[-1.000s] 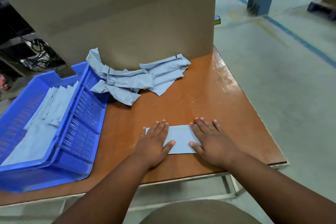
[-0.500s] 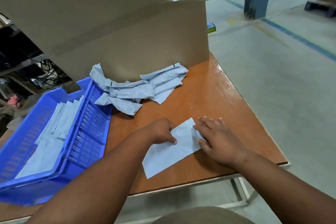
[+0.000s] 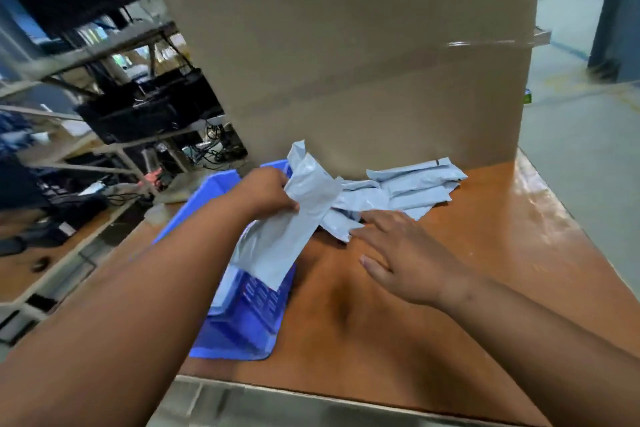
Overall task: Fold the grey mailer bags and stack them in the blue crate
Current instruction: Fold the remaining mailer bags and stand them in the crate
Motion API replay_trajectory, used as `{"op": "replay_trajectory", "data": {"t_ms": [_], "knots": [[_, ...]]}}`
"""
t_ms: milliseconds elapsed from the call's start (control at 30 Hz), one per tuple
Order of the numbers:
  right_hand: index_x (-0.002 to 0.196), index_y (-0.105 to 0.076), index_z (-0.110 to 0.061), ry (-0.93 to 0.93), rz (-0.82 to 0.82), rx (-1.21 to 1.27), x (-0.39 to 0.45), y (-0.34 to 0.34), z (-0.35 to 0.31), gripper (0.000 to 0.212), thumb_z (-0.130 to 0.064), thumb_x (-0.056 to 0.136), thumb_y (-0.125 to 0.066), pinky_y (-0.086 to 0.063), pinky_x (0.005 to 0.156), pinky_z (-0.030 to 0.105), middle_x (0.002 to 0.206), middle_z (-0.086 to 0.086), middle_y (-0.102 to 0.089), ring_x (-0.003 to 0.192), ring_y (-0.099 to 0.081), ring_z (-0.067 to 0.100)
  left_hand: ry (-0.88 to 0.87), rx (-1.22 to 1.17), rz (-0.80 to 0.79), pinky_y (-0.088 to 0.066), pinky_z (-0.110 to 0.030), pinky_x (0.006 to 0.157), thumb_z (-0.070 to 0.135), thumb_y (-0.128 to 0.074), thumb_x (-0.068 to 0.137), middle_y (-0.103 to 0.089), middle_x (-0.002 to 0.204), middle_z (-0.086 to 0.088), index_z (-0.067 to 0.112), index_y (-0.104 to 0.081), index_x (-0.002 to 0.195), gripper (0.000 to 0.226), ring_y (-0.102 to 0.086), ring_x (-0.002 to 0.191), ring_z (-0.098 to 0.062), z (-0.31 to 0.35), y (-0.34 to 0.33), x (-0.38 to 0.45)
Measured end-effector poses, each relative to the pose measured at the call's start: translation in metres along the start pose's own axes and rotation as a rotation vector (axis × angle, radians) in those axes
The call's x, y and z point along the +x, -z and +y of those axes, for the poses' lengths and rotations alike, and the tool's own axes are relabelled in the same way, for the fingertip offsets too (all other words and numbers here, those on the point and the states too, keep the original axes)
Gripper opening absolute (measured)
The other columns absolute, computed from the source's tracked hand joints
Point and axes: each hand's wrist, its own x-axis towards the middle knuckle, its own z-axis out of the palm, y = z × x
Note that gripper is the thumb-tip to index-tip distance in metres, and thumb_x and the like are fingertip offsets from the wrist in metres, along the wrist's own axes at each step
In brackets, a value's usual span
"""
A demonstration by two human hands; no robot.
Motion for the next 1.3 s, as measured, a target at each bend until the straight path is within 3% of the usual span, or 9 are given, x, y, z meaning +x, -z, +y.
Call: {"op": "replay_trajectory", "data": {"t_ms": [267,533,667,800,900,1033,1133,1167,1300], "knots": [[0.141,-0.064,-0.031,0.297,-0.008,0.052,0.122,-0.039,-0.11,0.045,-0.037,0.098,-0.052,-0.042,0.114,0.052,0.152,0.005,-0.055,0.134,-0.053,0.031,0.256,-0.086,0.109,-0.059,-0.035,0.076,0.035,-0.088,0.08,-0.077,0.093,-0.009,0.015,-0.079,0.098,0.029,-0.073,0.088,-0.027,-0.149,0.043,-0.016],[0.125,-0.068,-0.035,0.417,-0.172,-0.158,0.209,-0.072,-0.176,0.034,-0.032,0.101,-0.045,-0.044,0.103,0.044,0.124,-0.008,-0.065,0.112,-0.061,0.024,0.383,-0.223,-0.035,-0.067,-0.043,0.065,0.04,-0.088,0.071,-0.079,0.08,-0.007,0.013,-0.076,0.094,0.037,-0.078,0.069,-0.025,-0.249,-0.003,-0.005],[0.129,-0.067,-0.041,0.334,-0.412,-0.193,0.248,-0.08,-0.195,0.03,-0.038,0.105,-0.049,-0.048,0.1,0.042,0.125,-0.011,-0.065,0.113,-0.06,0.022,0.349,-0.268,-0.255,-0.064,-0.037,0.062,0.032,-0.089,0.081,-0.071,0.073,-0.013,0.007,-0.065,0.09,0.036,-0.072,0.061,-0.032,-0.262,-0.049,0.011],[0.104,-0.067,-0.037,0.227,-0.687,-0.244,0.283,-0.098,-0.206,0.018,-0.038,0.098,-0.051,-0.055,0.078,0.038,0.095,-0.011,-0.072,0.091,-0.066,0.015,0.254,-0.108,-0.454,-0.046,-0.023,0.046,0.036,-0.087,0.083,-0.061,0.056,-0.004,0.012,-0.064,0.081,0.034,-0.061,0.045,-0.024,-0.261,-0.092,0.026],[0.105,-0.071,-0.027,0.216,-0.908,-0.334,0.301,-0.127,-0.219,0.014,-0.035,0.1,-0.061,-0.048,0.071,0.032,0.087,-0.006,-0.07,0.085,-0.064,0.019,0.19,-0.041,-0.569,-0.05,-0.022,0.048,0.033,-0.087,0.085,-0.074,0.072,-0.007,0.006,-0.077,0.093,0.03,-0.072,0.06,-0.028,-0.264,-0.116,0.036],[0.118,-0.07,-0.02,0.169,-1.17,-0.408,0.309,-0.18,-0.239,0.027,-0.037,0.097,-0.075,-0.044,0.074,0.022,0.092,0.003,-0.069,0.083,-0.057,0.02,0.157,0.038,-0.702,-0.065,-0.035,0.076,0.034,-0.085,0.087,-0.075,0.065,-0.007,0.007,-0.078,0.089,0.028,-0.077,0.067,-0.027,-0.278,-0.141,0.043],[0.14,-0.06,-0.013,0.067,-1.406,-0.432,0.319,-0.225,-0.256,0.096,-0.071,0.069,-0.089,-0.047,0.093,0.025,0.103,0.005,-0.069,0.099,-0.062,0.024,0.21,0.039,-0.763,-0.064,-0.041,0.087,0.032,-0.08,0.093,-0.068,0.053,-0.007,0.006,-0.069,0.073,0.034,-0.073,0.062,-0.025,-0.29,-0.148,0.049],[0.146,-0.055,-0.014,0.069,-1.407,-0.46,0.323,-0.236,-0.257,0.1,-0.073,0.072,-0.085,-0.044,0.098,0.03,0.108,0.003,-0.067,0.104,-0.06,0.023,0.219,0.046,-0.78,-0.062,-0.041,0.091,0.033,-0.076,0.096,-0.068,0.053,-0.007,0.006,-0.068,0.07,0.038,-0.071,0.061,-0.023,-0.293,-0.146,0.049],[0.14,-0.063,-0.022,0.082,-1.156,-0.589,0.322,-0.248,-0.258,0.047,-0.049,0.101,-0.066,-0.049,0.105,0.045,0.137,0.003,-0.066,0.125,-0.063,0.031,0.226,-0.041,-0.819,-0.06,-0.046,0.093,0.026,-0.058,0.104,-0.072,0.063,-0.016,-0.011,-0.067,0.082,0.044,-0.067,0.065,-0.03,-0.31,-0.145,0.057]]}}
